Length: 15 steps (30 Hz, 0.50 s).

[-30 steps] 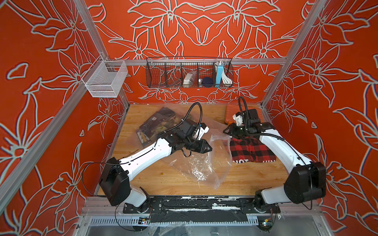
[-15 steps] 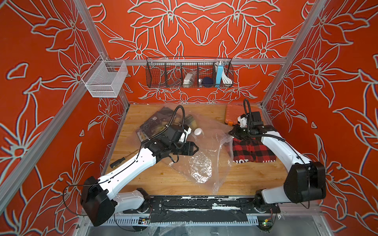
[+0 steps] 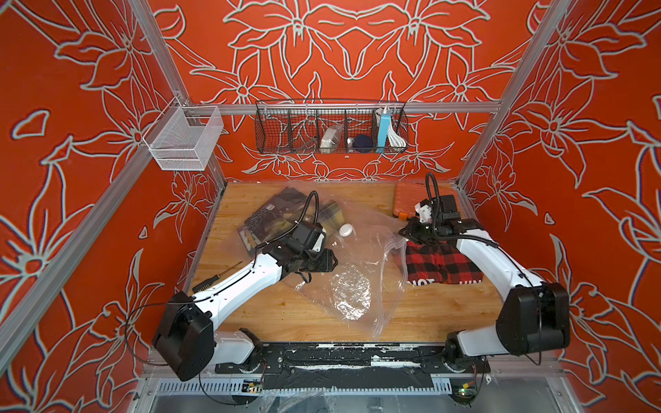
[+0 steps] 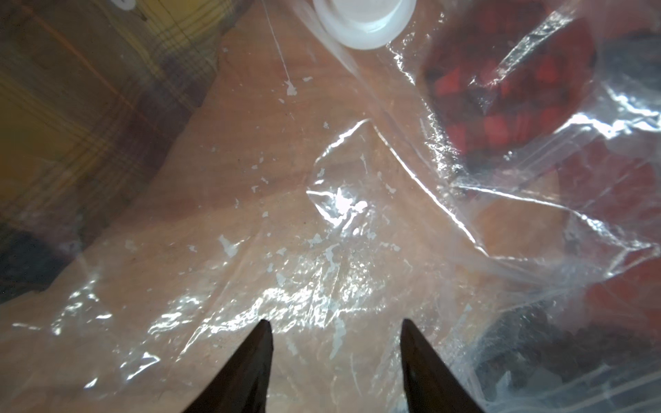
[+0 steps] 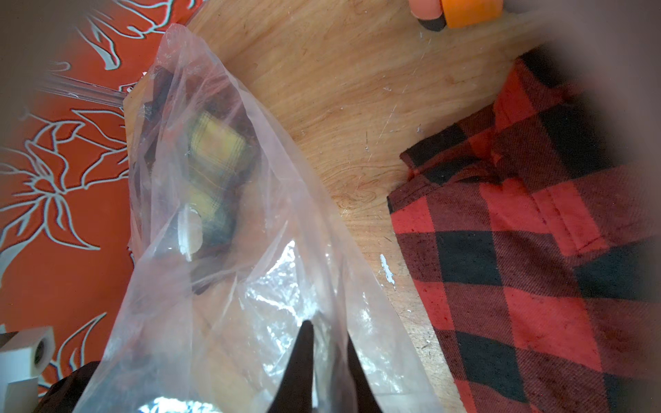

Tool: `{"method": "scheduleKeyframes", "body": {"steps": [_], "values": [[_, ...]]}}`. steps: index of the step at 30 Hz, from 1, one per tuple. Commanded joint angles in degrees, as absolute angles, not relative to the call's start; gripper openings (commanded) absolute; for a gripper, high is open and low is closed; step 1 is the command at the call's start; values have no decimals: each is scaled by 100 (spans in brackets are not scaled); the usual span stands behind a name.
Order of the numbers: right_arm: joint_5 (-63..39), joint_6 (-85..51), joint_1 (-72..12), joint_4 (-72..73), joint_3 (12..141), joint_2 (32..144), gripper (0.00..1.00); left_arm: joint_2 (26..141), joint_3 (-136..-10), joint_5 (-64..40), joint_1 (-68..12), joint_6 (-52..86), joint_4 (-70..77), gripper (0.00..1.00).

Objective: Place the folded shirt into the vacuum bag
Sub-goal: Adjust the vacuum bag at the center of the board.

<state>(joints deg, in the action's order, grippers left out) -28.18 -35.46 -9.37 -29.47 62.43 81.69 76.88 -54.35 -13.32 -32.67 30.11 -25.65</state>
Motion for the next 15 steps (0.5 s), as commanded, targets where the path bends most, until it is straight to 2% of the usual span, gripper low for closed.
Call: {"method": "scheduleKeyframes", "body": {"steps": [1, 15], "values": [[-2861, -3628, -905, -2795, 6258, 8115, 0, 8052, -5443, -1311, -3235, 3044, -2268, 57], [-2557, -3644, -765, -2843, 6004, 7903, 0, 9232, -5478, -1149, -2409, 2784, -2004, 56]]}}
